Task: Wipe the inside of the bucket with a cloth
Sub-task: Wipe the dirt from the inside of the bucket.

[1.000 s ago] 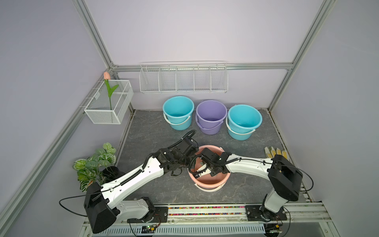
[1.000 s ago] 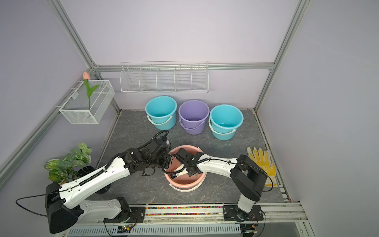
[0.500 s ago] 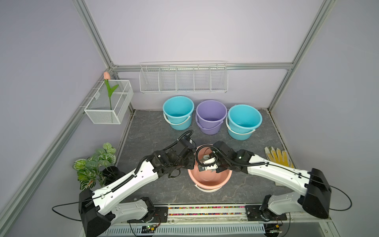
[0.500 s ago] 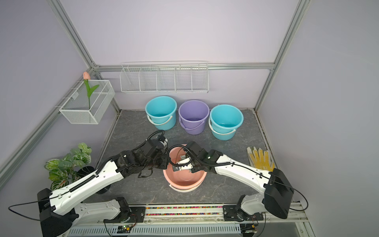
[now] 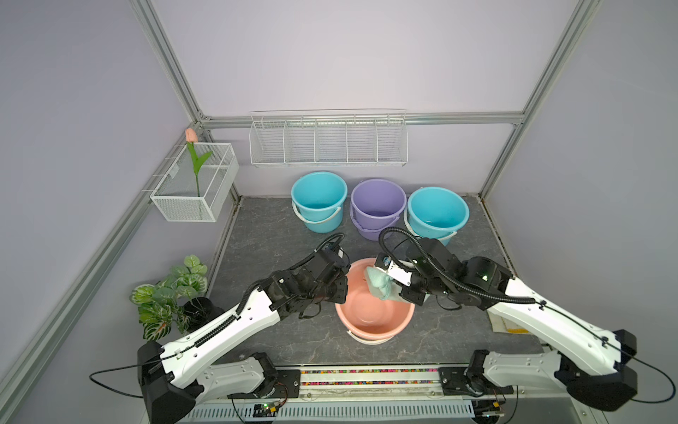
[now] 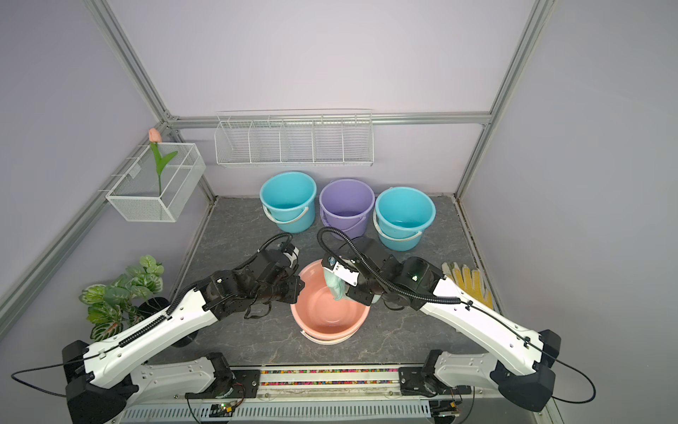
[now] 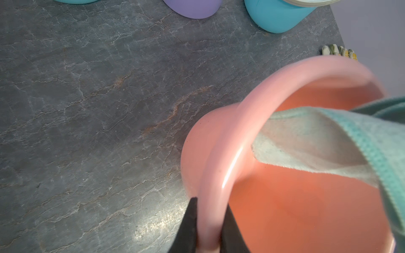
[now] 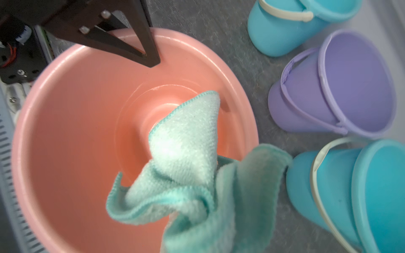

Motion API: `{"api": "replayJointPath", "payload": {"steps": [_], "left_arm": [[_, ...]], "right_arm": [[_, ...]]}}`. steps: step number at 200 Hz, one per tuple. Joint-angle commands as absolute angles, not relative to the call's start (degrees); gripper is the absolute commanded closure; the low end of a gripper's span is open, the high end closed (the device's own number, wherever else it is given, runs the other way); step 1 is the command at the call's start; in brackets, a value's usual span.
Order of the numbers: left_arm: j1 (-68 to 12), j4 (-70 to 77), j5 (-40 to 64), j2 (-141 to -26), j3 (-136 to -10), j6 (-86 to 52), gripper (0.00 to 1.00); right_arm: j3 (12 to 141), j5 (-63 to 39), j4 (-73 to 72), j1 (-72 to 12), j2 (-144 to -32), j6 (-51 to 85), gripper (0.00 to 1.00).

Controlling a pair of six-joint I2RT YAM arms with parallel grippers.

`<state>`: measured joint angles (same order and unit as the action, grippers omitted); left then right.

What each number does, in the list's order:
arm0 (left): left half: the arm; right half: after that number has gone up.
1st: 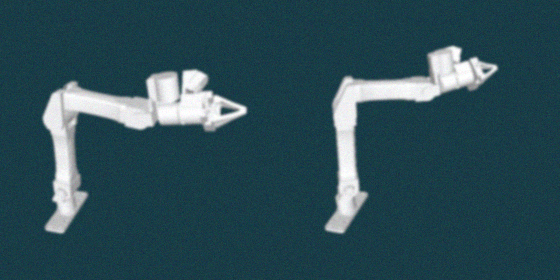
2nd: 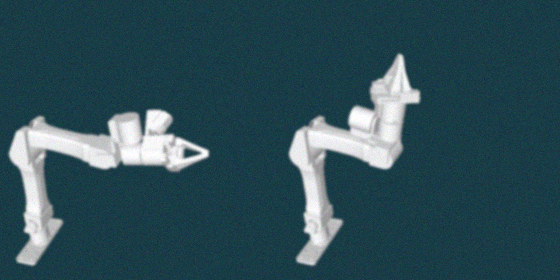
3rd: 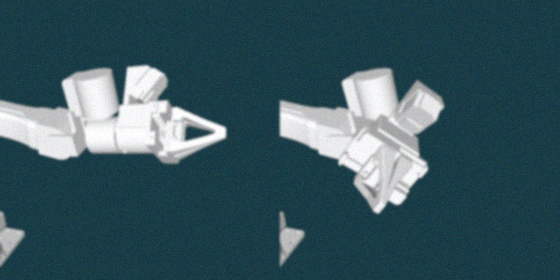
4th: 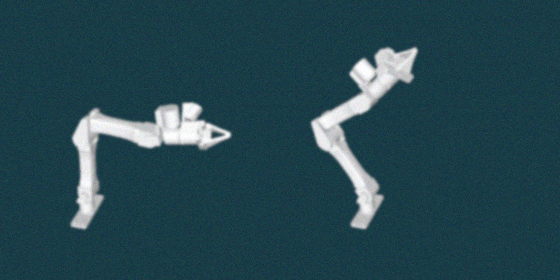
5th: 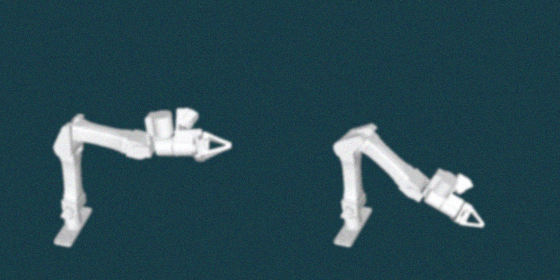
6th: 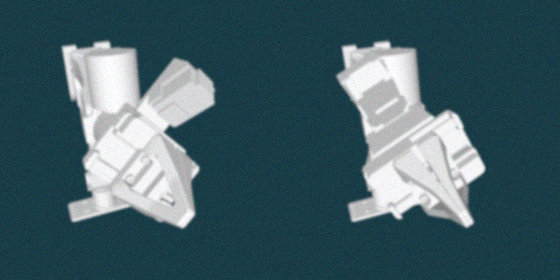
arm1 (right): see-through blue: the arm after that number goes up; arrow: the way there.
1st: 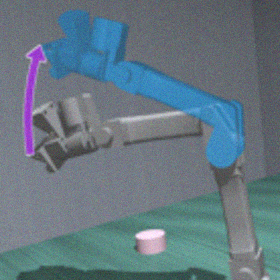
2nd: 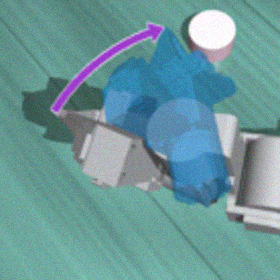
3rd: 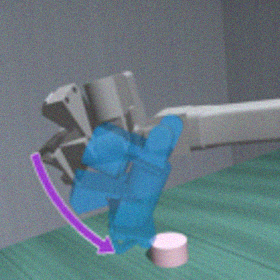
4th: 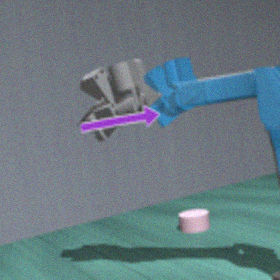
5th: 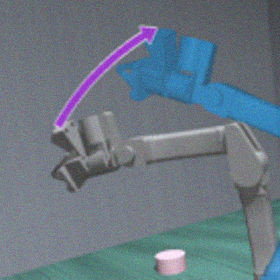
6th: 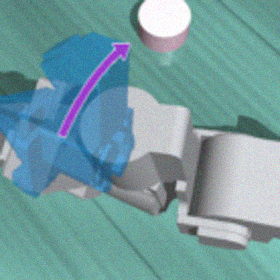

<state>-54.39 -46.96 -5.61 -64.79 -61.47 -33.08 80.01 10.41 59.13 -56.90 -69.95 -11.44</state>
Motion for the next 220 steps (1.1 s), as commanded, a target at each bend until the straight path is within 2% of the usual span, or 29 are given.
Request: {"api": "replayJointPath", "payload": {"steps": [1,31,57,162,220], "left_arm": [[-54.54,-44.41,-3.97,-63.94,-60.82,-32.46,1.00],[-54.50,-43.62,-2.70,-64.87,-60.67,-32.45,1.00],[-54.49,-42.90,-1.96,-65.32,-60.56,-33.40,1.00],[-54.43,-40.10,-2.07,-63.85,-57.68,-36.21,1.00],[-54.40,-39.99,-2.46,-63.57,-57.29,-36.45,1.00]], "right_arm": [[84.22,8.62,73.72,-57.53,-74.22,3.96,0.90],[90.14,4.73,82.26,-57.82,-82.04,7.13,0.93],[89.94,3.44,82.61,-58.86,-86.36,7.23,0.93],[76.33,0.88,65.80,-58.79,-97.73,7.52,0.93],[66.22,5.82,49.86,-58.56,-104.74,9.99,0.93]]}}
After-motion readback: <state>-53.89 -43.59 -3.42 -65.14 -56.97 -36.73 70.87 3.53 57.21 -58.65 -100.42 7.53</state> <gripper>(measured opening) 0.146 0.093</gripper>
